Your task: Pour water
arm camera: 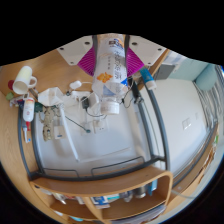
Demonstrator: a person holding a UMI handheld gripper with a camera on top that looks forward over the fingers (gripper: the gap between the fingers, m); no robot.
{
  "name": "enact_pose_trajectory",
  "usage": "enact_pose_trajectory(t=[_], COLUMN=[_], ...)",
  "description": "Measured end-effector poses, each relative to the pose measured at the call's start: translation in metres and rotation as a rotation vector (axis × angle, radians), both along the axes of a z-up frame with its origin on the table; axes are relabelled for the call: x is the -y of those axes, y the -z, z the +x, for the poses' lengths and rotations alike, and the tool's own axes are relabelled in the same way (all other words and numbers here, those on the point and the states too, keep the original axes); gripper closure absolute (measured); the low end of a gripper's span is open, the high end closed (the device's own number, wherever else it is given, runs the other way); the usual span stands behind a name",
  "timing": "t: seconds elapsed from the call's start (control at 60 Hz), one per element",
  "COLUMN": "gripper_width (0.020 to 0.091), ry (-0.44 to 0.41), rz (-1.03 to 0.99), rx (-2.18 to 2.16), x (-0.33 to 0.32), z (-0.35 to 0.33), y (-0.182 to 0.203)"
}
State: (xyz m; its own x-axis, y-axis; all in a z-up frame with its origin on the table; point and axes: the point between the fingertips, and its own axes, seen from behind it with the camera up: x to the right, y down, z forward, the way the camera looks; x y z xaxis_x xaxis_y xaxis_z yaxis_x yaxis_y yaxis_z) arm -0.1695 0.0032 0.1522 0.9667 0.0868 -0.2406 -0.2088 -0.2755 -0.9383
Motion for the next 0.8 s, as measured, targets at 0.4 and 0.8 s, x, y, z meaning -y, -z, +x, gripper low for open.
enact_pose_trajectory(t=[0.4,0.8], gripper_width=[0.0739,0.0722], ry=[0.192,0.335], rz=[-0.086,-0.244], rx=[-0.988,-1.655], x=[-0.028,-0.040], z=[0.180,0.235], y=[-0.054,-0.015])
